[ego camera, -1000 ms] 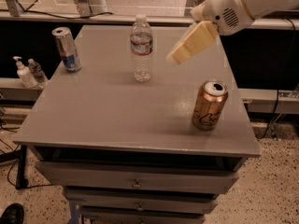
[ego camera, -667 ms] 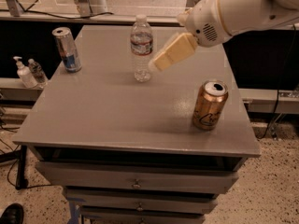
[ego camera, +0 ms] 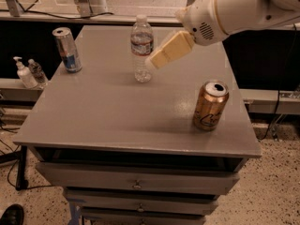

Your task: Pick water bottle

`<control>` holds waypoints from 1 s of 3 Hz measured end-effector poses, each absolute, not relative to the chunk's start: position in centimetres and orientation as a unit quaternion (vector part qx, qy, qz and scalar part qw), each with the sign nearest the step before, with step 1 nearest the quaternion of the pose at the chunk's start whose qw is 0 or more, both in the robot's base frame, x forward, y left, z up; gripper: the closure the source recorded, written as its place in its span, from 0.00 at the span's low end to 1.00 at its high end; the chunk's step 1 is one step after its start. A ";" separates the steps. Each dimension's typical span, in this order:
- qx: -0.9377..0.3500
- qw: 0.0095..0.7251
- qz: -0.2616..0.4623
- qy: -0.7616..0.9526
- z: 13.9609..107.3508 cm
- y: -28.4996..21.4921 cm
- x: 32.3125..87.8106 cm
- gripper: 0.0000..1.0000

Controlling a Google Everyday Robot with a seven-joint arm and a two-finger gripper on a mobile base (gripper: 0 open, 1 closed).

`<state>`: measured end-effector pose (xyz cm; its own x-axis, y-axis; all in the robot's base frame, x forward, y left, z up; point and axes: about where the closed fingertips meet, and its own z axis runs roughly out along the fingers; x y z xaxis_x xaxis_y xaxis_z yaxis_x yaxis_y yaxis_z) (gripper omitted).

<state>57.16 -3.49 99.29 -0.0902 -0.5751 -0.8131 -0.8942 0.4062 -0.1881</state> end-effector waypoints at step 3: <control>-0.470 0.466 0.268 0.700 93.9 -1.1 59.9 0.00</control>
Offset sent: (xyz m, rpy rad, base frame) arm 0.0298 0.0231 -0.0709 0.2289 0.0593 0.0061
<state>59.95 -1.07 93.92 -0.1240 -0.4089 -0.9041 -0.9077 0.4149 -0.0632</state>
